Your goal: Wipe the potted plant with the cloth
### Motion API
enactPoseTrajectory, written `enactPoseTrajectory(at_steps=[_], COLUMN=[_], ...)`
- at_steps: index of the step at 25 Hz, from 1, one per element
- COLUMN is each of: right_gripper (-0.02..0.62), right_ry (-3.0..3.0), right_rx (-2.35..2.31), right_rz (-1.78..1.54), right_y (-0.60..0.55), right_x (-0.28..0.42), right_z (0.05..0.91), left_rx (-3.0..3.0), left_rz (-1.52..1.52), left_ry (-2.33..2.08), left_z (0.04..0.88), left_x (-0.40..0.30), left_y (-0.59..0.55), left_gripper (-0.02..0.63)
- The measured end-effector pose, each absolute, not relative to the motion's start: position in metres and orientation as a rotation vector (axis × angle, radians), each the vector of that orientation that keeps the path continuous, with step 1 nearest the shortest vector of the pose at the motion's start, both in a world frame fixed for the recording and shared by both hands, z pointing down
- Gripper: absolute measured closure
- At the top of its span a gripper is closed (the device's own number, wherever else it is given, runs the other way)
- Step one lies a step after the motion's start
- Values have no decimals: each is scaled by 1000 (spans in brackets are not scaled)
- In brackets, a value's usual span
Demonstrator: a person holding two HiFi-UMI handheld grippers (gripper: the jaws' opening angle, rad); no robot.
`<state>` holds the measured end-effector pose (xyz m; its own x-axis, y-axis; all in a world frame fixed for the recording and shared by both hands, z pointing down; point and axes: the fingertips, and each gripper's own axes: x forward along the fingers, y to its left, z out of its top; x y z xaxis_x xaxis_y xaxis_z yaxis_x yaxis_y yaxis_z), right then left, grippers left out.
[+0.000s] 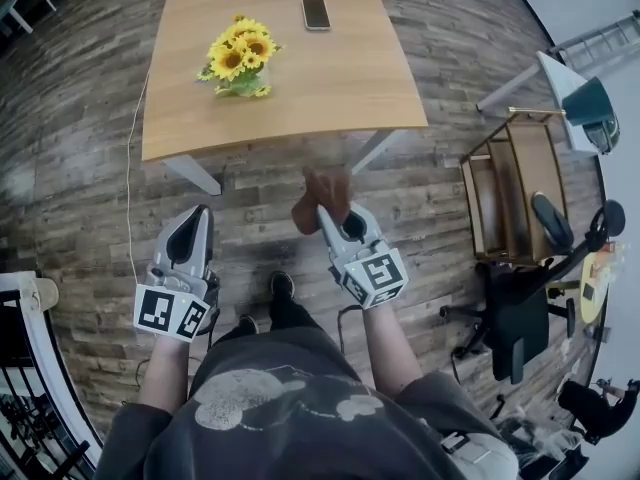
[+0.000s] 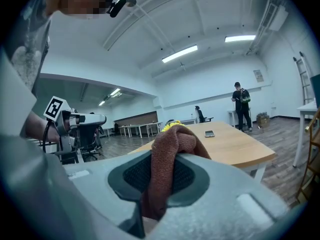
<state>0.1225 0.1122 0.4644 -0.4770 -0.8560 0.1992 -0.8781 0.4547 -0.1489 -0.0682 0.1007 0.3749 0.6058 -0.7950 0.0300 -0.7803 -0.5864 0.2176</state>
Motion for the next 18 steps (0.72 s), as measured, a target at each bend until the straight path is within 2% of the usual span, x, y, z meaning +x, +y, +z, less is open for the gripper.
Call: enactPoseTrajectory(at_steps=[18], right_gripper=[540], right_ry=[-2615], right_rx=[1514], right_rz=[272], right_y=[205], right_x=[20], right_z=[439], left_rx=[2614], left_rz=[-95], left_ry=[-1275], left_z=[393], left_x=[-143], left_y=[183], left_gripper=[588])
